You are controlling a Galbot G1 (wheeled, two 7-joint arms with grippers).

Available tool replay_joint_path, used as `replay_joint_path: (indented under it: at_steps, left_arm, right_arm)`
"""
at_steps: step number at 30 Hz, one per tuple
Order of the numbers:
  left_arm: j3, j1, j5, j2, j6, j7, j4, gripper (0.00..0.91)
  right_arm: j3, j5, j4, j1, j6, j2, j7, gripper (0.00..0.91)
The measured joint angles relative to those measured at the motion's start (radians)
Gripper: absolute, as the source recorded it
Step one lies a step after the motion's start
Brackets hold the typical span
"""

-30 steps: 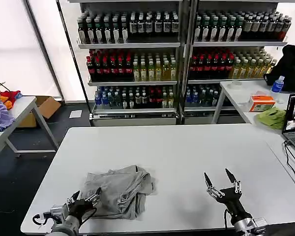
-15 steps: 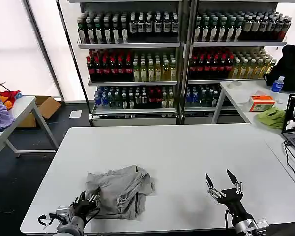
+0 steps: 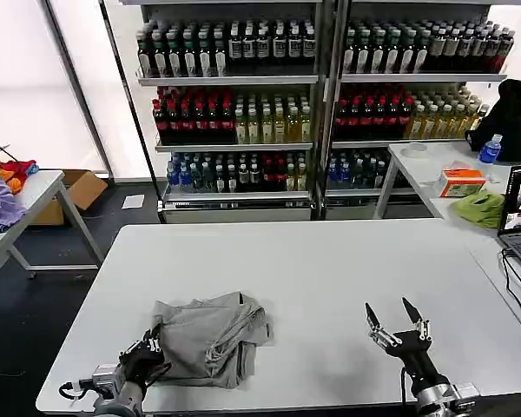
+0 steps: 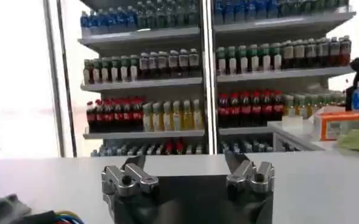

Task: Fold and organize the clothes.

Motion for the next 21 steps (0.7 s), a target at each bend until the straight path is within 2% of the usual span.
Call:
replay_joint_path:
  at_steps: [5, 11, 16, 21]
  left_arm:
    - [-0.036, -0.003, -0.032, 0.011, -0.012, 0.02, -0.021, 0.01]
    - [-0.17, -0.011, -0.196, 0.057, 0.017, 0.048, -0.031, 0.01]
    - [-0.327, 0.0, -0.352, 0.133, 0.062, 0.078, -0.014, 0.01]
    - [-0.475, 0.017, -0.47, 0.242, 0.095, 0.1, 0.023, 0.01]
  right_arm:
    - [0.006, 0.032, 0.006, -0.005, -0.012, -0.002, 0.002, 0.907]
    - [0.006, 0.054, 0.01, -0.009, -0.019, -0.005, 0.004, 0.907]
    - [-0.005, 0.064, 0.014, 0.0, -0.024, -0.004, 0.006, 0.907]
    - [-0.01, 0.068, 0.021, -0.001, -0.027, -0.002, 0.007, 0.907]
